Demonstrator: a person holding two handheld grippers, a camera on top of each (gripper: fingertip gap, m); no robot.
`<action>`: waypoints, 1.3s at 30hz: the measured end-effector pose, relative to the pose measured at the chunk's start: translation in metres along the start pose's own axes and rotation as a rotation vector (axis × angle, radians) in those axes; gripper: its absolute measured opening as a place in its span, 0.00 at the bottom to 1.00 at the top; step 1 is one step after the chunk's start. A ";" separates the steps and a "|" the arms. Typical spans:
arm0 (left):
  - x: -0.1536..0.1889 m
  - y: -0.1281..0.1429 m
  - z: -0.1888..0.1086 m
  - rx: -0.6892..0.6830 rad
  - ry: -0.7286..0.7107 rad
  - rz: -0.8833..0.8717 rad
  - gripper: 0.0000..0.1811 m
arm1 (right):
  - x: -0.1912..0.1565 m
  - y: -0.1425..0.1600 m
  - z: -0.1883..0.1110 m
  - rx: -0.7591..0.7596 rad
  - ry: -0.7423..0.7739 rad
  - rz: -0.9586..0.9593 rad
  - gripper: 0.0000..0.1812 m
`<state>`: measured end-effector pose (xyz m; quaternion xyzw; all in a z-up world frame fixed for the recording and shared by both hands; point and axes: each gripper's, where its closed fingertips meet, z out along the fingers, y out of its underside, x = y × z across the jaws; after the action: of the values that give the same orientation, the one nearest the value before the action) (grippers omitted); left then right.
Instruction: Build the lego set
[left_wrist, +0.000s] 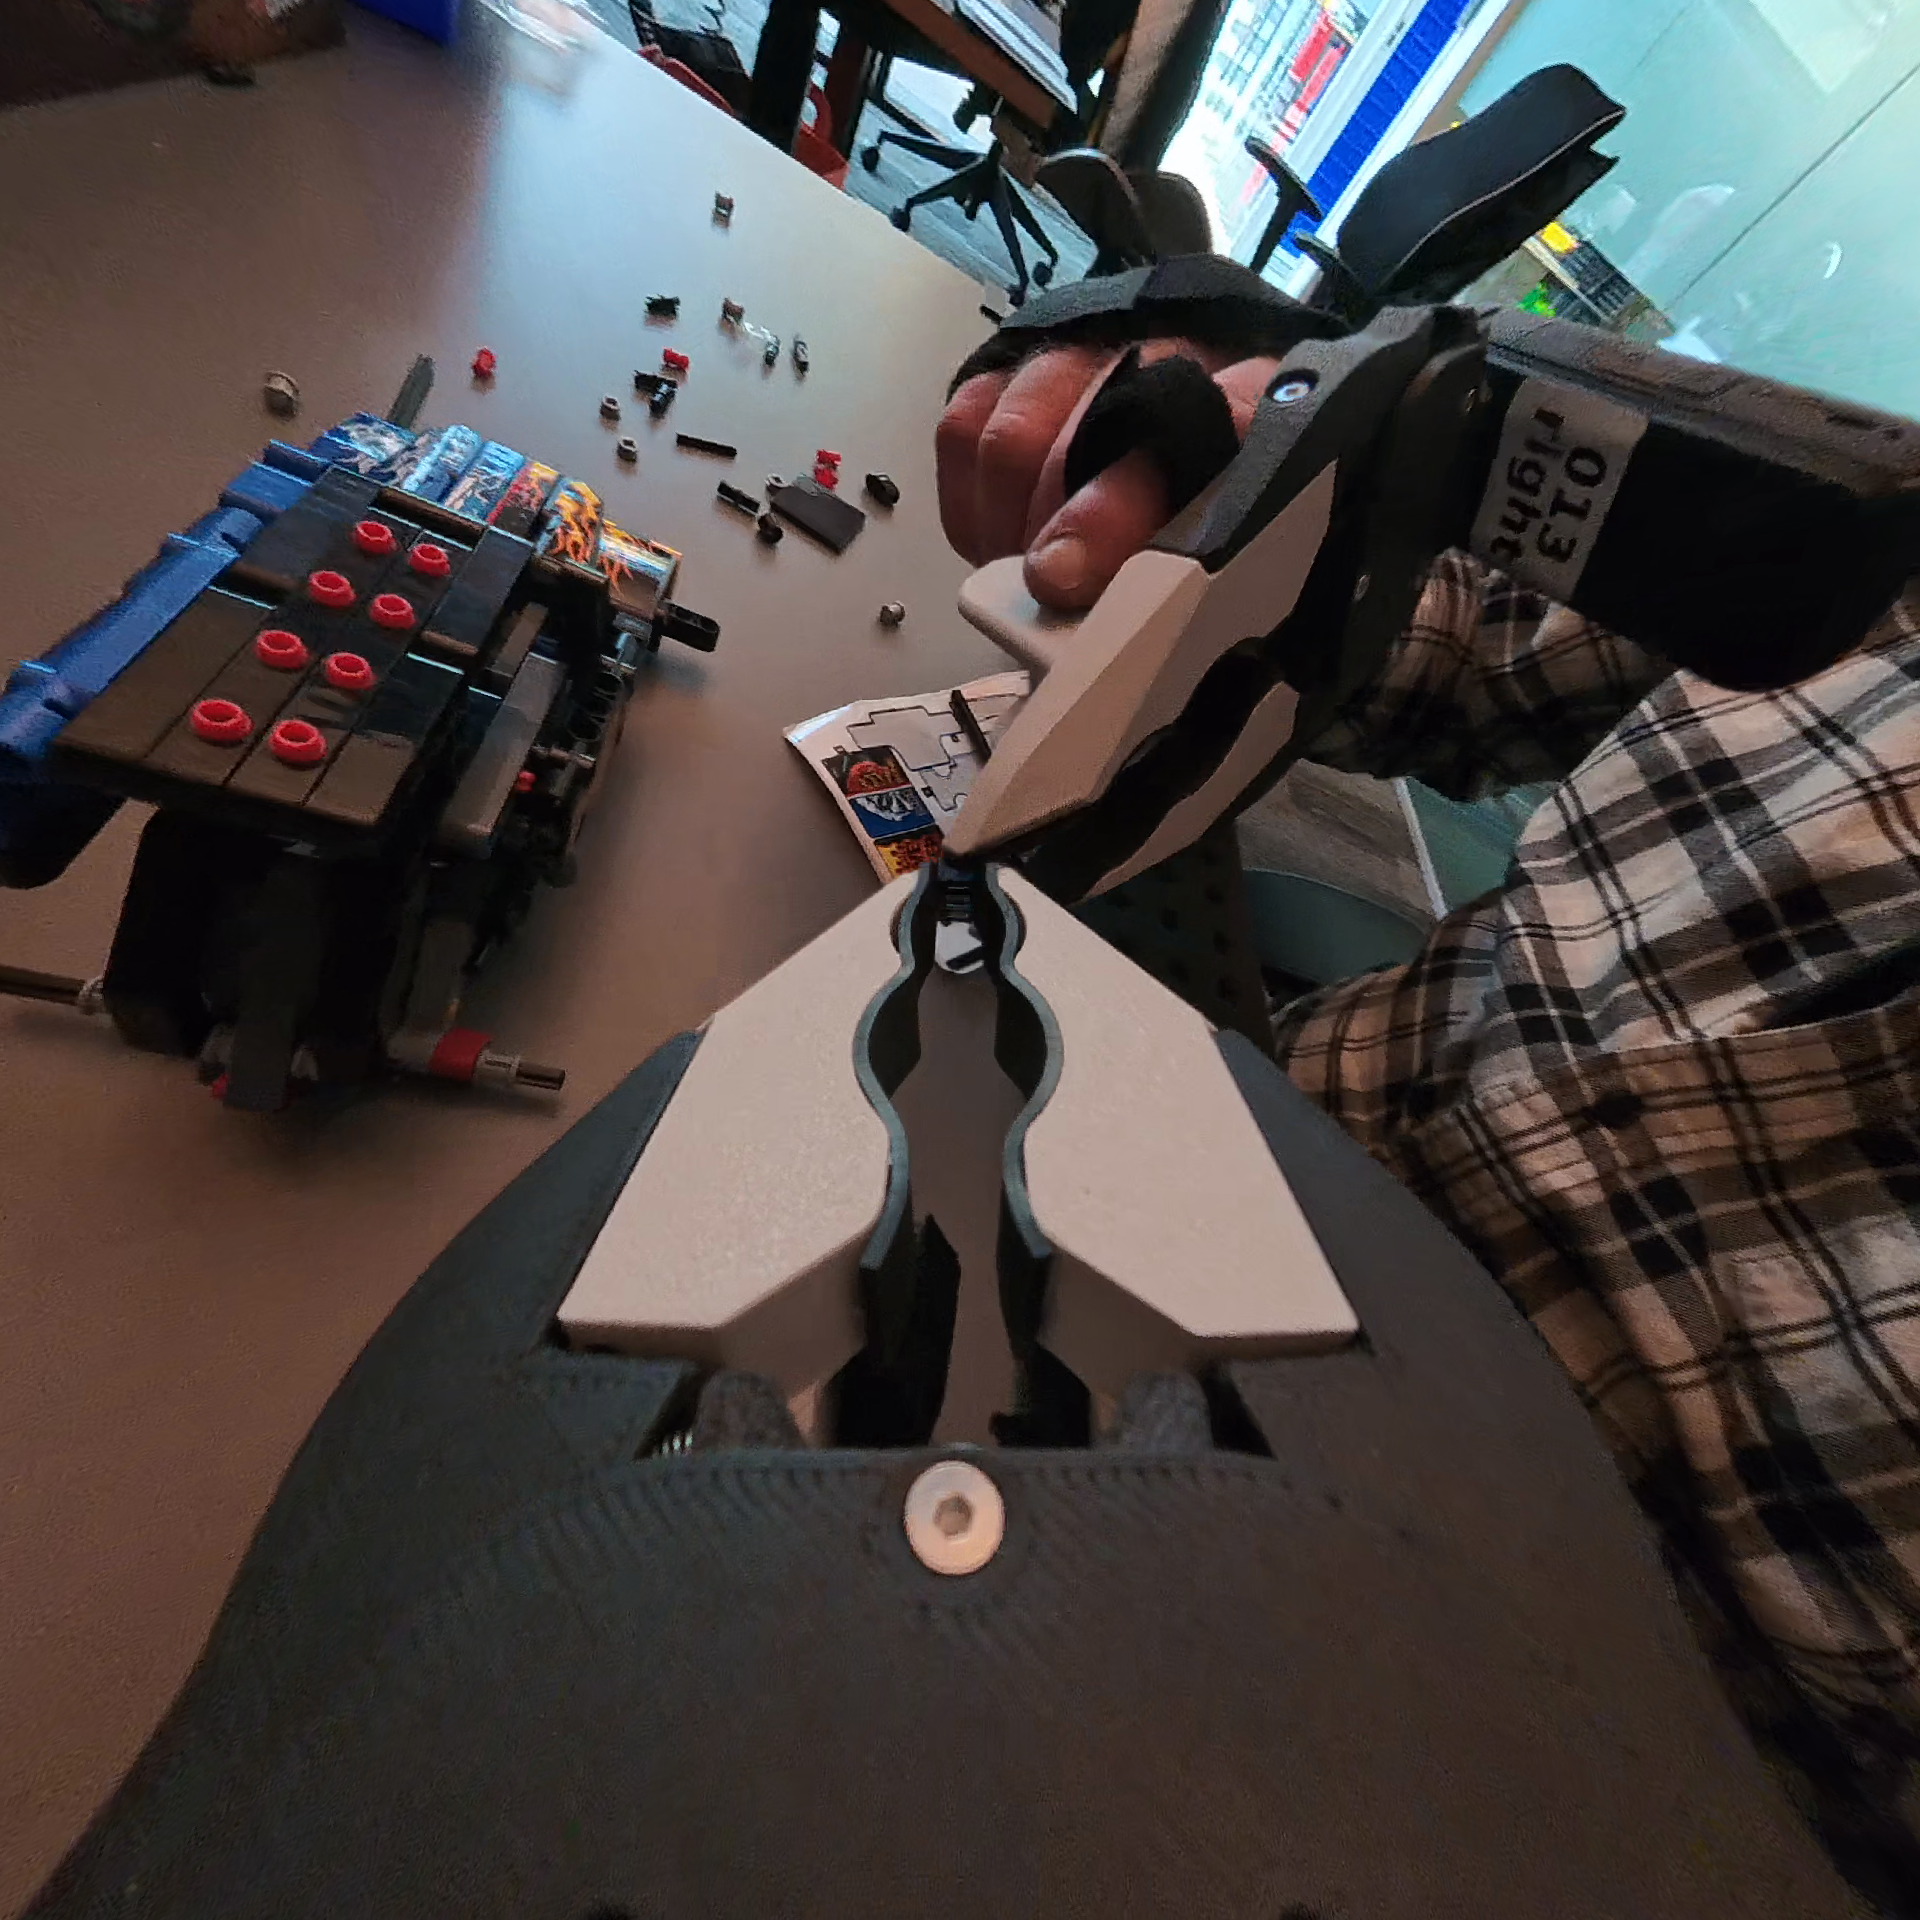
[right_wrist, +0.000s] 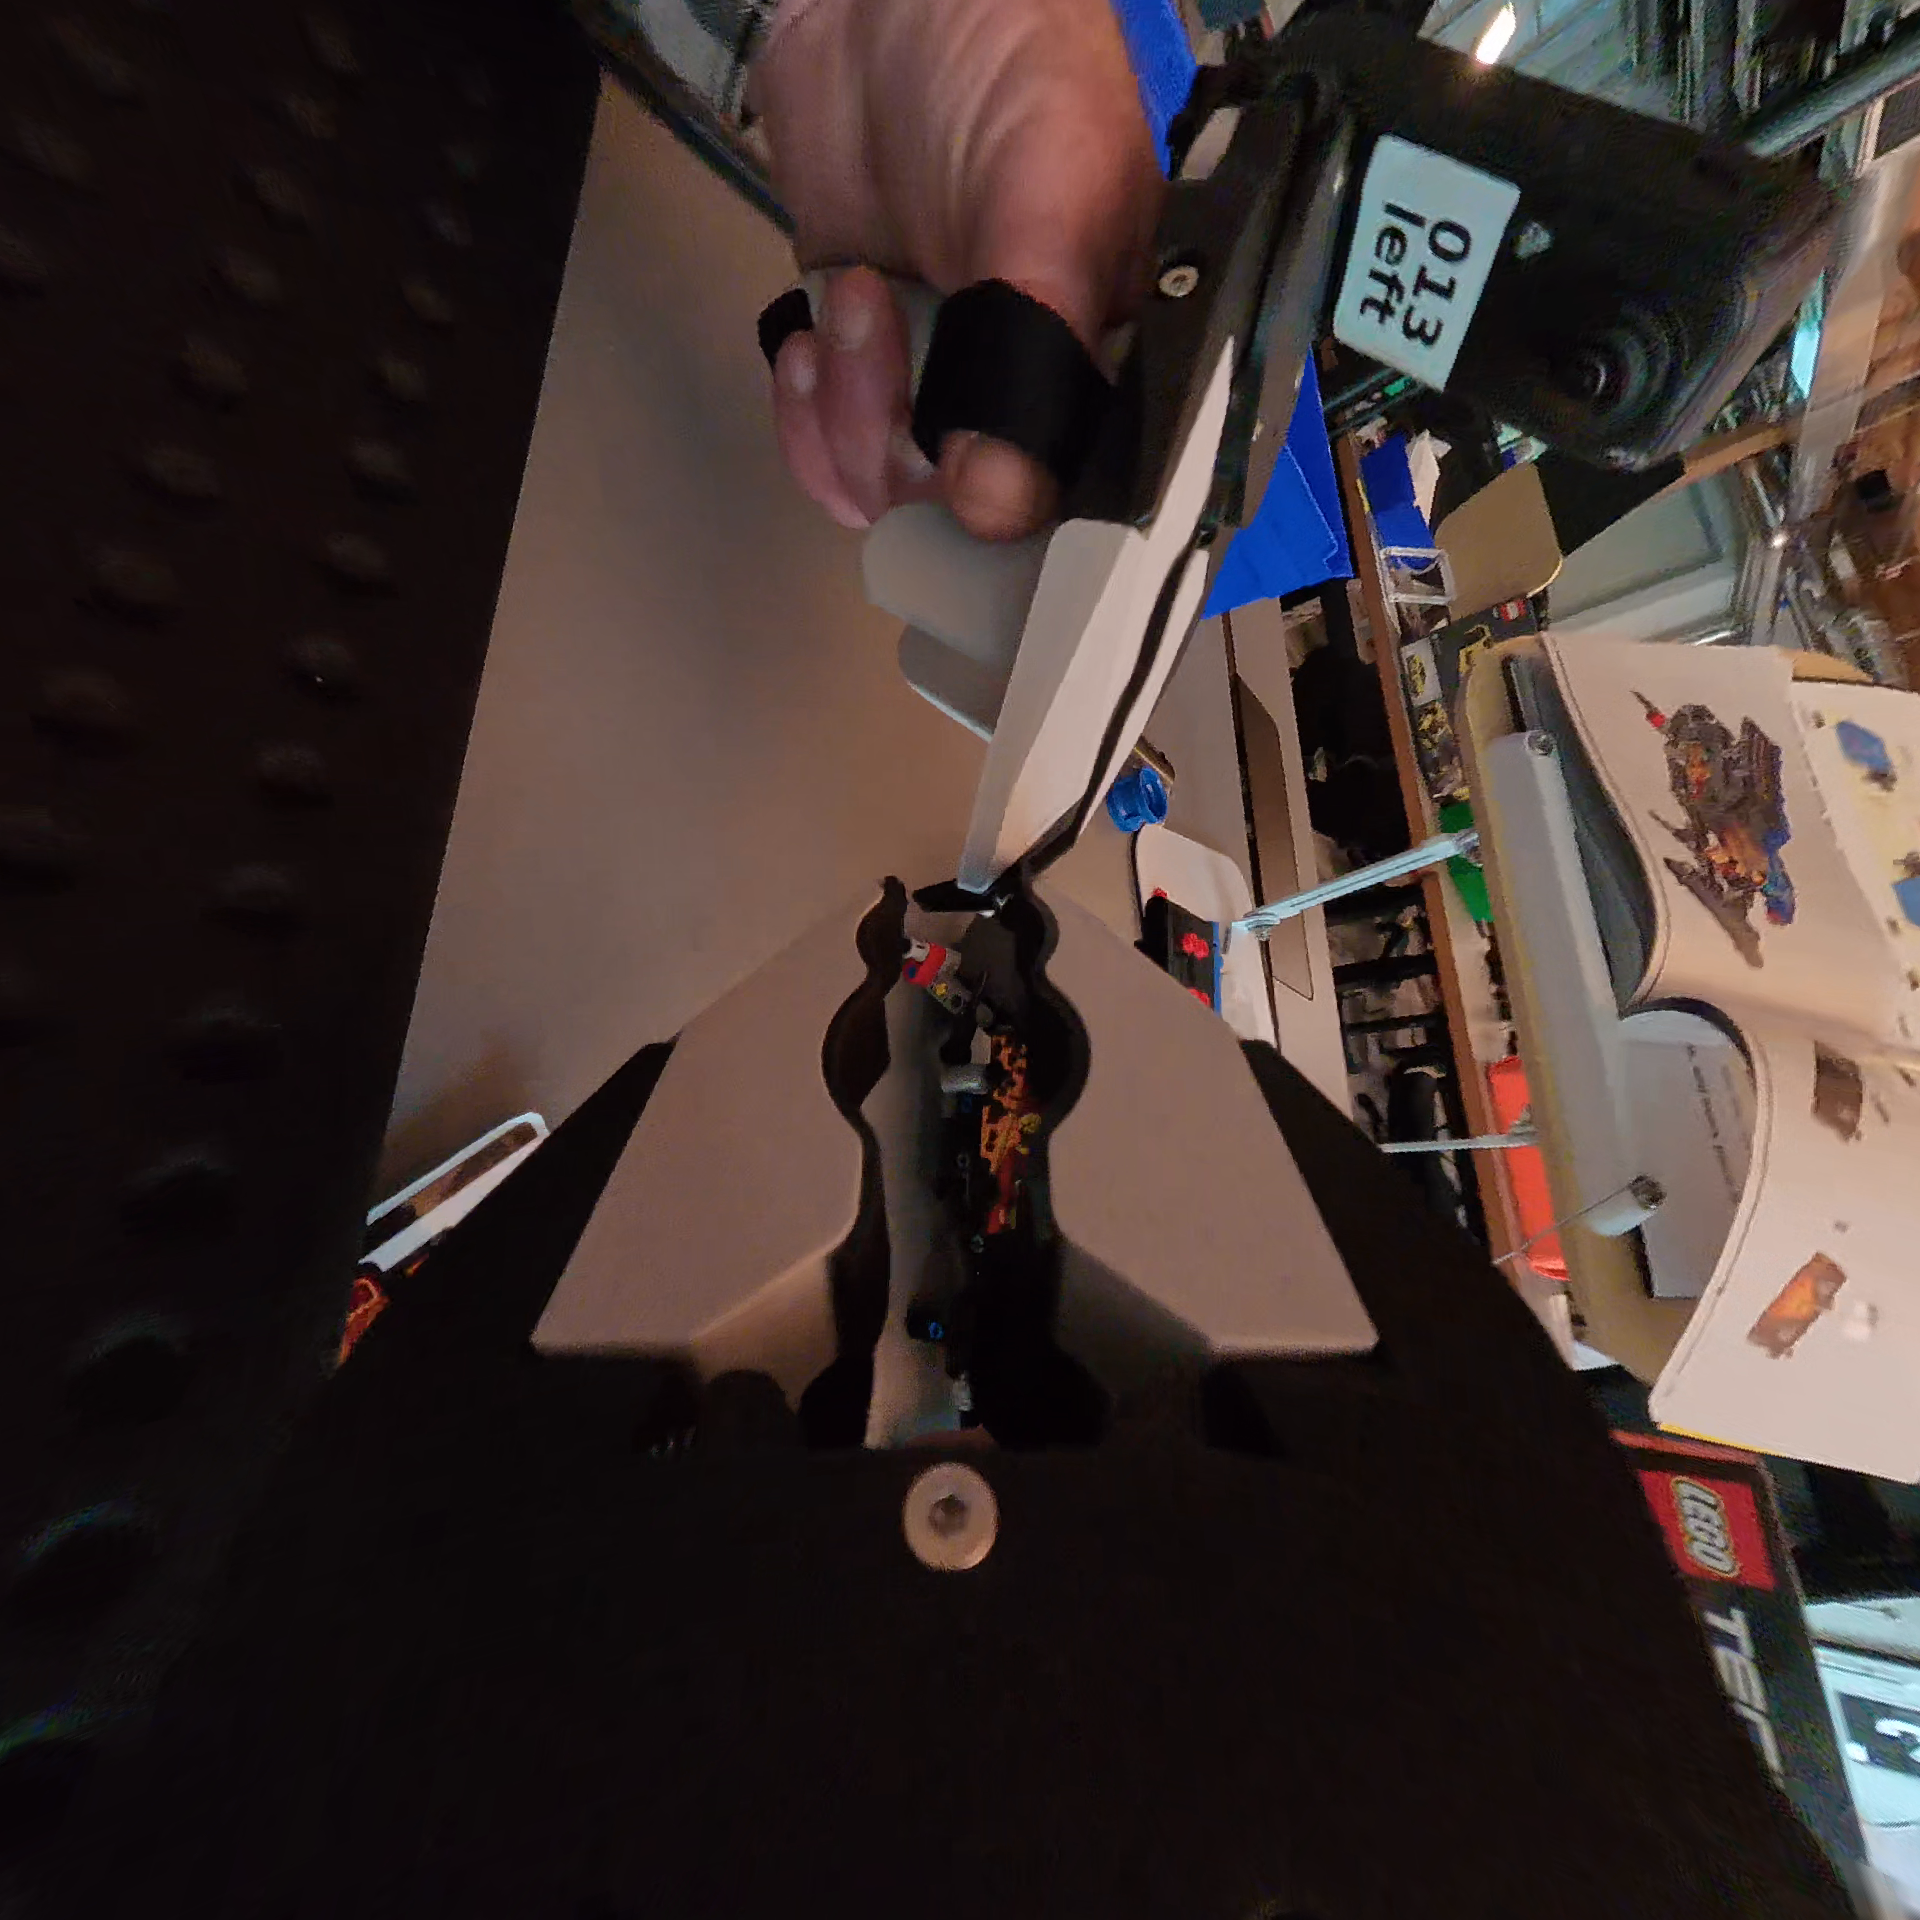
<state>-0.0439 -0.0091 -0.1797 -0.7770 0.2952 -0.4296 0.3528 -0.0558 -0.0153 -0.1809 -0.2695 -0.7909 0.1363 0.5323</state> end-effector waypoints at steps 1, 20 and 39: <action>0.003 -0.001 -0.001 0.000 0.028 -0.006 0.03 | 0.000 0.000 0.000 -0.001 0.003 -0.019 0.10; -0.016 -0.011 0.002 0.190 -0.101 -0.011 0.03 | 0.019 0.015 0.005 -0.028 0.117 0.096 0.07; -0.084 0.002 0.004 0.040 -0.593 0.309 0.04 | 0.055 0.121 -0.004 -0.130 -0.018 0.671 0.38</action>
<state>-0.0791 0.0552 -0.2215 -0.8071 0.2857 -0.1319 0.4995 -0.0342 0.1147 -0.1982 -0.5466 -0.6700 0.2555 0.4324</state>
